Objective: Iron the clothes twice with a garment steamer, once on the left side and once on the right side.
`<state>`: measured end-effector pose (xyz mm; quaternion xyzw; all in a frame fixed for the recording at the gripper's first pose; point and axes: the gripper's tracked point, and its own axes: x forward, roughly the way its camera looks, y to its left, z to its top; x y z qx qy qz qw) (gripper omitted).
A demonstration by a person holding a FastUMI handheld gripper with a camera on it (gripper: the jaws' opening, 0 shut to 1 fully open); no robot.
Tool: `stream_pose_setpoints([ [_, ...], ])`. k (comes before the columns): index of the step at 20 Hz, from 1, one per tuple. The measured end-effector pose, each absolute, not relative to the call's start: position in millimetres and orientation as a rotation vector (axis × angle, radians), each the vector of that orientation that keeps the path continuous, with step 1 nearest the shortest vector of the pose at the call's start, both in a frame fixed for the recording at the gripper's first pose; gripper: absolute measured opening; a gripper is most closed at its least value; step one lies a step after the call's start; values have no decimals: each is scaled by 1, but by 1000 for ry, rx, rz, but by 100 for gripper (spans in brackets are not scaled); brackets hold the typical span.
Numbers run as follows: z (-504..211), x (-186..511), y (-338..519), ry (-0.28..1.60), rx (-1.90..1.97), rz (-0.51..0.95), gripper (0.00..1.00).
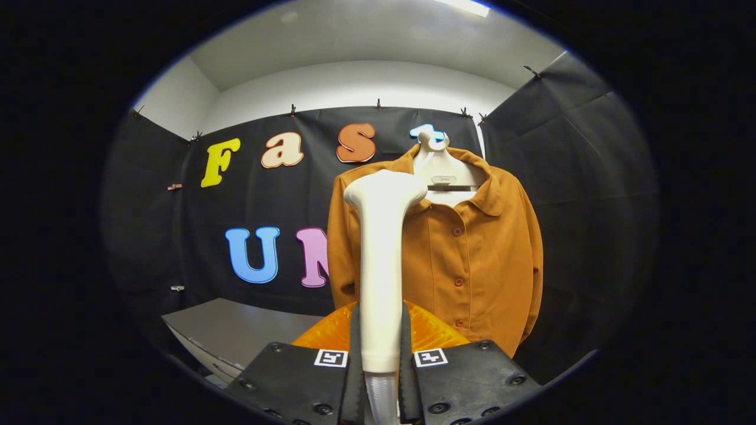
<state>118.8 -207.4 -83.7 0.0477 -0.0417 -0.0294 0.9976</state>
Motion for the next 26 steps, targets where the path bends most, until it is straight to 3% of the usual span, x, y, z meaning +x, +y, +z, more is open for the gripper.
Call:
stream_pose_setpoints([
  [10,-182,138,-213,57,112,-52,26],
  [26,-338,105,-220,350,120,-76,26],
])
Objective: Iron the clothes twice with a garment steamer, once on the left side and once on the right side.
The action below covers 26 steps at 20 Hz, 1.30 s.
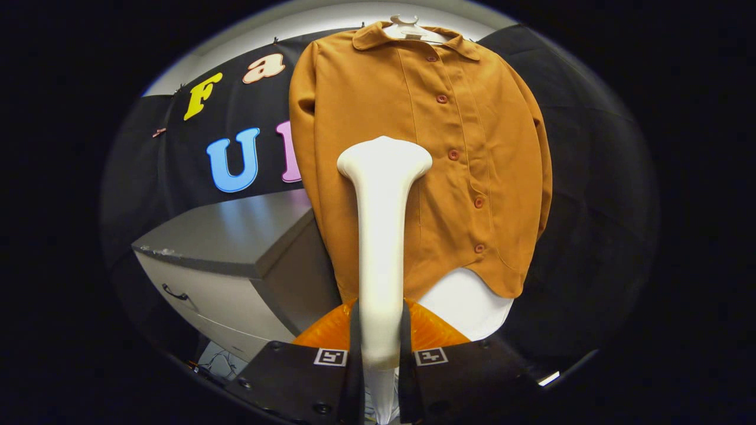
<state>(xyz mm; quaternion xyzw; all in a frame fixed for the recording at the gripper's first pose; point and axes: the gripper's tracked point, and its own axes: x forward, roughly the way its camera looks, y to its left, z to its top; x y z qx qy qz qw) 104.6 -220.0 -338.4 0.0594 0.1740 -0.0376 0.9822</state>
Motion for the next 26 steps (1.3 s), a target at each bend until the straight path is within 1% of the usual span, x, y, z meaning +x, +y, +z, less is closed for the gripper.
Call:
stream_pose_setpoints([
  [7,-361,58,-219,431,153,-119,26],
  [13,-336,12,-204,418,117,-107,26],
  [18,-257,-12,-198,294,107,-89,26],
  [26,-97,-25,-219,2,75,-54,26],
])
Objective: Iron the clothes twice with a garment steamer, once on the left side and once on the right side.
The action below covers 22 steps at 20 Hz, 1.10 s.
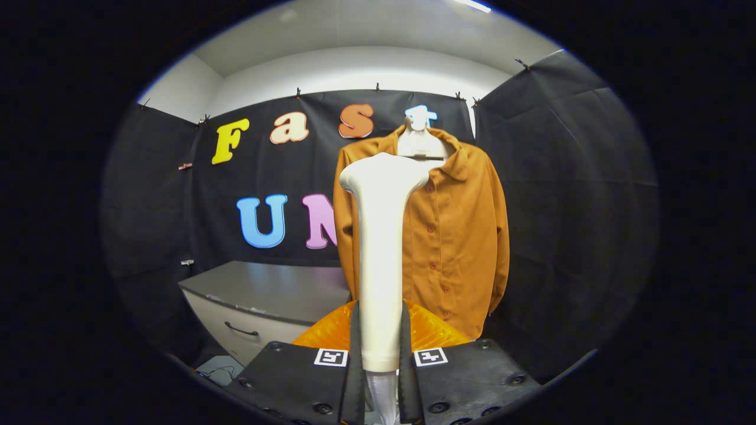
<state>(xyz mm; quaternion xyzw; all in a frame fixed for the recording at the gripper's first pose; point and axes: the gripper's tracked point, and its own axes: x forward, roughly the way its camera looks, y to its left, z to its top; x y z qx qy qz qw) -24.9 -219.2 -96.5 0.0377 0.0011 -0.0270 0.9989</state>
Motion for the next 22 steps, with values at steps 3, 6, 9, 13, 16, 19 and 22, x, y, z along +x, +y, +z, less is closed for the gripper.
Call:
stream_pose_setpoints([
  [3,-62,-11,-246,-75,78,-62,26],
  [6,-45,9,-279,-121,110,-80,26],
  [9,-41,37,-313,-149,135,-98,26],
  [13,-56,79,-350,-139,131,-117,26],
  [16,-80,109,-373,-105,137,-135,26],
  [19,-107,132,-387,-68,144,-135,26],
  [22,-124,141,-395,-60,163,-123,26],
])
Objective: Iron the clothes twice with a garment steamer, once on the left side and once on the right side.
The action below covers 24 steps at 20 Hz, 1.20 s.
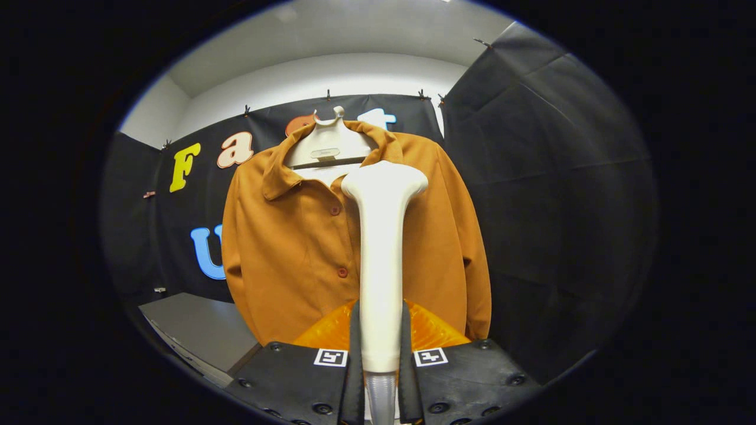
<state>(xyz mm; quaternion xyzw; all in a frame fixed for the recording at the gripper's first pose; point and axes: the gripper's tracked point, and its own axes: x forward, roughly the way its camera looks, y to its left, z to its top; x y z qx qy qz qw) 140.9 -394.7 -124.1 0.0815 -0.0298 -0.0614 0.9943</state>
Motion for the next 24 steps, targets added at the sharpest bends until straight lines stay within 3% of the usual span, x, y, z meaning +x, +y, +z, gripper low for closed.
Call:
stream_pose_setpoints([
  [24,-326,96,-386,261,203,-139,27],
])
